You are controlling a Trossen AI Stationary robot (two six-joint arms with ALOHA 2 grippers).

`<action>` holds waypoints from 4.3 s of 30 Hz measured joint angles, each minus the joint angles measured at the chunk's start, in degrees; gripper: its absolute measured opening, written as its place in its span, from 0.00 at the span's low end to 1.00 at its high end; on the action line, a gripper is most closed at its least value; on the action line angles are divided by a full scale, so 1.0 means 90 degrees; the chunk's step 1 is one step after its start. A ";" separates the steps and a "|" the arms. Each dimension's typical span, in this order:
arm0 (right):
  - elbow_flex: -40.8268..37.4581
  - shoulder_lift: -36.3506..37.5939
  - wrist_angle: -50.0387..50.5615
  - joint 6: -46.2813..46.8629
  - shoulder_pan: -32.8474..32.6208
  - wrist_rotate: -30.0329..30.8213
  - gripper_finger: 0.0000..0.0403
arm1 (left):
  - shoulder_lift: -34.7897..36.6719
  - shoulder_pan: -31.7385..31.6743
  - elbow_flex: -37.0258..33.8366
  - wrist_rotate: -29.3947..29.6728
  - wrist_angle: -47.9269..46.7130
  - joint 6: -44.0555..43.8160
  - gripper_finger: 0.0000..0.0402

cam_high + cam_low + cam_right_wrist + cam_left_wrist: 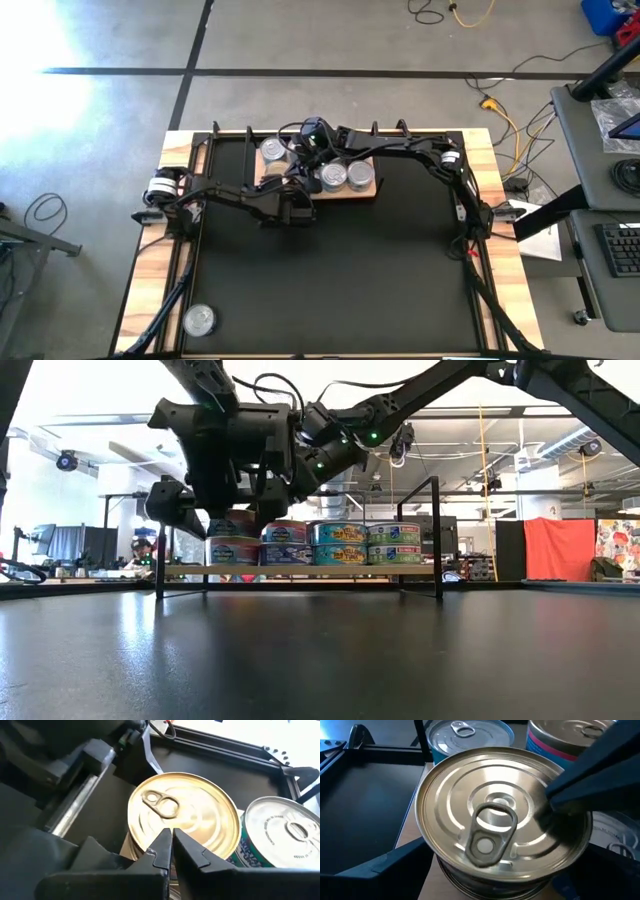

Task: Stack canned seafood by type on shelf
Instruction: Stack the blue-pink tuna can on top of the other blue-pink tuna can on the shelf, then stack the blue tuna can on top of the other blue tuna can on the shelf

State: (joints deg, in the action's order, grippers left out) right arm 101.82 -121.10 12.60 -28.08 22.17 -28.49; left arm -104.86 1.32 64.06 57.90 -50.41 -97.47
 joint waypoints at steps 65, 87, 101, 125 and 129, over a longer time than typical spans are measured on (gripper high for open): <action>0.0625 0.0012 0.0326 0.0789 0.0011 0.0048 0.02 | 0.0581 0.2332 0.2828 -0.2371 -0.4005 0.1482 0.99; 0.2296 0.0024 0.3953 0.1024 -0.1089 0.2280 0.02 | 0.0583 0.6031 0.2699 -0.5009 -0.3786 -0.1960 0.99; 0.1236 -0.0053 0.2786 0.1452 -0.1044 0.2699 0.02 | 0.0580 0.6098 0.2600 -0.4984 -0.4077 -0.1707 0.99; 0.1243 0.0440 0.2688 0.1642 -0.1169 0.2787 0.02 | 0.0578 0.6307 0.2568 -0.5321 -0.3646 -0.1337 0.99; 0.1243 0.0769 0.2818 0.1722 -0.1359 0.2822 0.02 | 0.0552 0.6643 0.2551 -0.6040 -0.3211 -0.1259 0.98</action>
State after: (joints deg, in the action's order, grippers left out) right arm 113.01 -114.18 37.97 -12.58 9.94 -3.09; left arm -99.89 61.11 87.02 3.54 -79.31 -108.80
